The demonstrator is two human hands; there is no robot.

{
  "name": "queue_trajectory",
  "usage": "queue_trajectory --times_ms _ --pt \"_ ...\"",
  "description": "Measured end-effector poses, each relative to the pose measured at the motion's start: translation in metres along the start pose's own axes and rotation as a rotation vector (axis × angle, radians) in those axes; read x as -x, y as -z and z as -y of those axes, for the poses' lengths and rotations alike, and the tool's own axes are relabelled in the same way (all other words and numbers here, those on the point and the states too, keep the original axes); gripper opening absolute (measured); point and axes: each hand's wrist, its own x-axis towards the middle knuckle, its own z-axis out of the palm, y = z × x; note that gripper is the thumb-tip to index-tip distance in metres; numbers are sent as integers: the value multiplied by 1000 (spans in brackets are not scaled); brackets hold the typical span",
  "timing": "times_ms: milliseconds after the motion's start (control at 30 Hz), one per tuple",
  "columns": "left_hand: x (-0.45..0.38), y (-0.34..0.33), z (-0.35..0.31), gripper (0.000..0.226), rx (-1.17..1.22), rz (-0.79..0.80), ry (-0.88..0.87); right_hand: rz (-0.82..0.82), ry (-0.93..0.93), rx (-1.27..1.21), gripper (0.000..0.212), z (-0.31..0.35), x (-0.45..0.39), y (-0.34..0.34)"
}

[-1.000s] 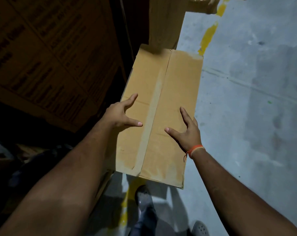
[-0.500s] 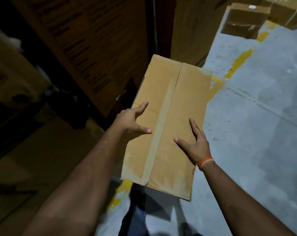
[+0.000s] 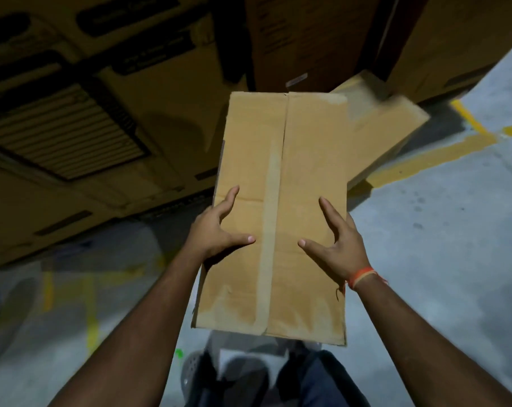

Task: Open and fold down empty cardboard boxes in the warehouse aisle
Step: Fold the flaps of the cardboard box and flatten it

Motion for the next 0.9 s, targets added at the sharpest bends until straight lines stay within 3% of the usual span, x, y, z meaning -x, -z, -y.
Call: queue_trajectory --times_ms 367,667,800,900 --pt "146 -23 205 117 201 -166 127 200 106 178 101 -17 80 -175" --pt "189 -164 391 118 262 -209 381 432 108 238 102 -191 97 -315" --pt "194 -242 440 126 226 -216 439 492 107 274 101 -265 101 -347" --pt "192 -262 457 127 211 -271 463 445 129 295 101 -292 110 -360"
